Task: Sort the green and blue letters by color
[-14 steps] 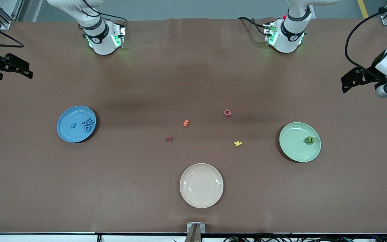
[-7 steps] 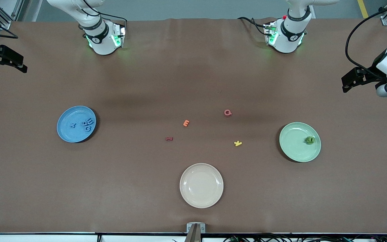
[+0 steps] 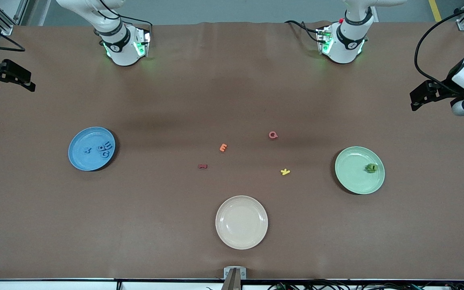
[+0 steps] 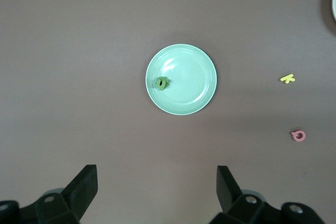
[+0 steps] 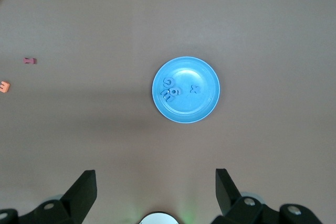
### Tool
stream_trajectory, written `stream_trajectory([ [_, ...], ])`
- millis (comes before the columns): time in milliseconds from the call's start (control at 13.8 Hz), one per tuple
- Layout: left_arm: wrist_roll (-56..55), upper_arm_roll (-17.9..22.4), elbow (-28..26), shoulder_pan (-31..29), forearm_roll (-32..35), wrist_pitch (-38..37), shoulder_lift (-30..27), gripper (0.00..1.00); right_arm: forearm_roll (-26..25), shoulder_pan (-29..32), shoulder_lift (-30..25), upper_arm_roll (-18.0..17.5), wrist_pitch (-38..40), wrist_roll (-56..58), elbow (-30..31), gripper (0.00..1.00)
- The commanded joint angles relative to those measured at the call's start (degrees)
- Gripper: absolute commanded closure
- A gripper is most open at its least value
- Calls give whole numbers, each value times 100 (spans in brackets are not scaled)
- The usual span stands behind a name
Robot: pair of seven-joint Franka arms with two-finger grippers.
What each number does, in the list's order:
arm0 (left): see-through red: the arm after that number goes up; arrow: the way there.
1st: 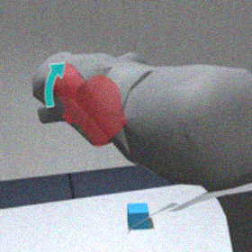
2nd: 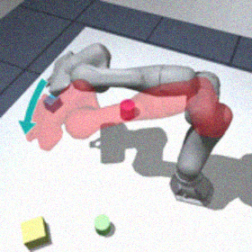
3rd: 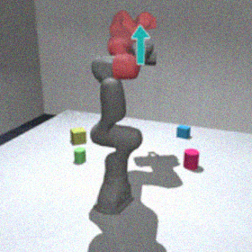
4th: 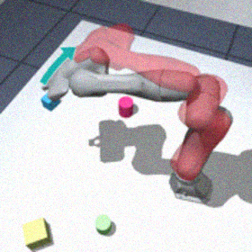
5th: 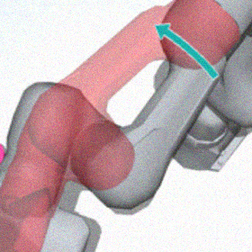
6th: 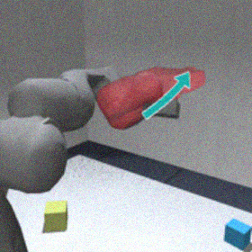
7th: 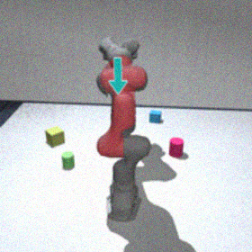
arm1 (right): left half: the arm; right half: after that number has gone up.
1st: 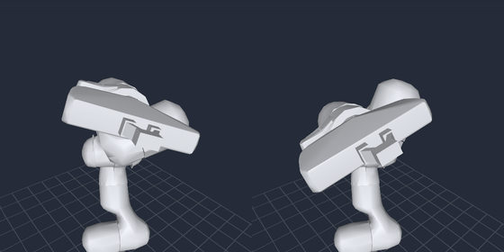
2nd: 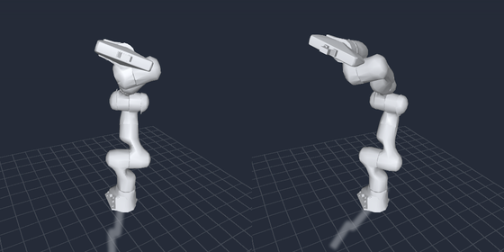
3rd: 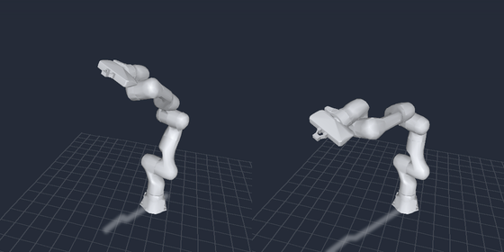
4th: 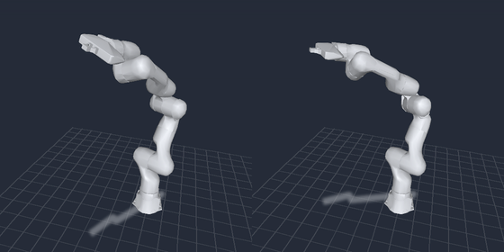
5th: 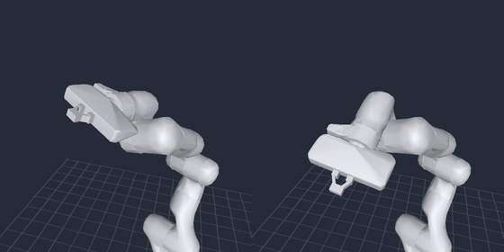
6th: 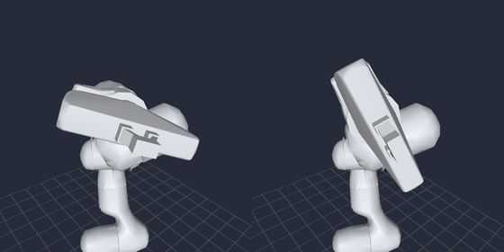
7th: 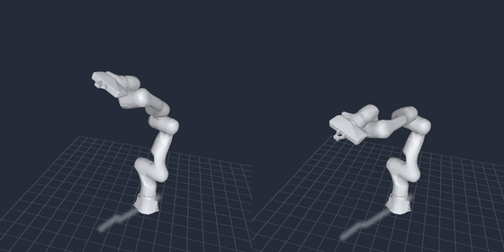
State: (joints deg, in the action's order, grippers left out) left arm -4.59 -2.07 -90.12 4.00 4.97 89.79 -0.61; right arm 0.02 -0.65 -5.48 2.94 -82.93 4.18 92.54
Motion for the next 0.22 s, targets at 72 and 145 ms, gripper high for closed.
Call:
stream_trajectory([
  [72,116,13,47,22,-93,-58,-18,0,41,83,-138,-13,-66,31,167,0],
  [145,116,13,56,13,-93,-58,-18,0,41,83,-138,-4,-66,31,167,0],
])
